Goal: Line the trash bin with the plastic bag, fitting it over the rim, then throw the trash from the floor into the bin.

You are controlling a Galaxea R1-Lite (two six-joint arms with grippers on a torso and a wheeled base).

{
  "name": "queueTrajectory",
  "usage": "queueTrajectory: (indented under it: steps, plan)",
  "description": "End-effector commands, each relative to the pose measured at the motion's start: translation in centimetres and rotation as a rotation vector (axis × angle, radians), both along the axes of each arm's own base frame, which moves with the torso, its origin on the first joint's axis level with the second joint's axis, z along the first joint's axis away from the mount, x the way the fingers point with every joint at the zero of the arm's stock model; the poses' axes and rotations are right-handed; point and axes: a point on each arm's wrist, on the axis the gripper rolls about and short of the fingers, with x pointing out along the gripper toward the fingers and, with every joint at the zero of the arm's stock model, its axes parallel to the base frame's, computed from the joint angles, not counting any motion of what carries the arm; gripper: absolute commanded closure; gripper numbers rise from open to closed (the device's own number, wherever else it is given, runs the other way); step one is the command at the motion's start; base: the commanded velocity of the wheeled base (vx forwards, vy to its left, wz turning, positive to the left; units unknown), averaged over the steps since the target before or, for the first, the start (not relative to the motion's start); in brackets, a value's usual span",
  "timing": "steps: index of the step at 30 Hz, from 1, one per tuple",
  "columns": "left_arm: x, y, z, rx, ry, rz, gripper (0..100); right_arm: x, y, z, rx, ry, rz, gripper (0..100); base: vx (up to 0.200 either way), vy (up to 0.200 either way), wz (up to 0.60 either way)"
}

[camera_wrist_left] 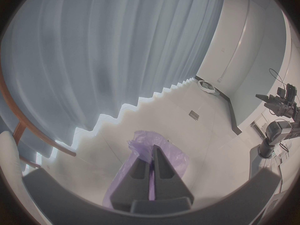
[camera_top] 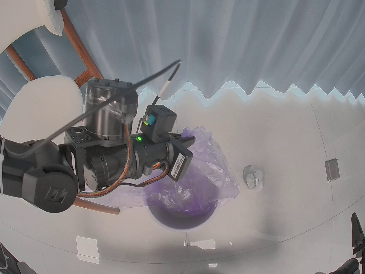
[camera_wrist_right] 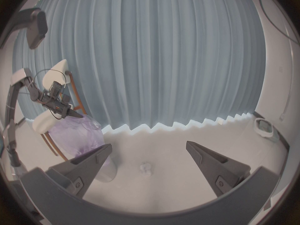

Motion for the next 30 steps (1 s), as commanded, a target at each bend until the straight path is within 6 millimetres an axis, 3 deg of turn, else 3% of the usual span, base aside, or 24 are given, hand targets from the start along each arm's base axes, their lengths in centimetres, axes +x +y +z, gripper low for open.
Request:
queueTrajectory:
  steps: [1,5,6,10,18,22,27,30]
  plan:
    - [1.6,0.6,-0.9,-0.047,-0.004,0.047,100,2.7,0.2,2.6,0.124,0.177,0.143,0,0.0,0.0,0.0]
    - [1.7,0.6,-0.9,-0.056,-0.012,0.048,100,4.9,0.7,4.5,0.316,0.302,0.156,0,0.0,0.0,0.0]
    - [1.7,0.8,-1.0,-0.055,-0.011,0.053,100,6.2,1.0,5.3,0.389,0.357,0.149,0,0.0,0.0,0.0]
    - [1.5,1.6,-1.4,-0.045,0.002,0.069,100,8.3,1.5,6.0,0.394,0.438,0.155,0,0.0,0.0,0.0]
    - [1.8,2.6,-1.7,-0.054,0.003,0.072,100,12.3,2.6,4.7,0.348,0.64,0.193,0,0.0,0.0,0.0]
    - [1.7,2.6,-1.8,-0.06,0.007,0.042,100,15.0,3.3,3.0,0.309,0.742,0.253,0,0.0,0.0,0.0]
    - [1.7,2.6,-1.4,-0.068,-0.004,0.039,100,17.5,4.0,2.1,0.279,0.743,0.265,0,0.0,0.0,0.0]
    - [1.7,2.6,-0.9,-0.095,-0.032,0.022,100,20.1,4.6,1.1,0.244,0.706,0.284,0,0.0,0.0,0.0]
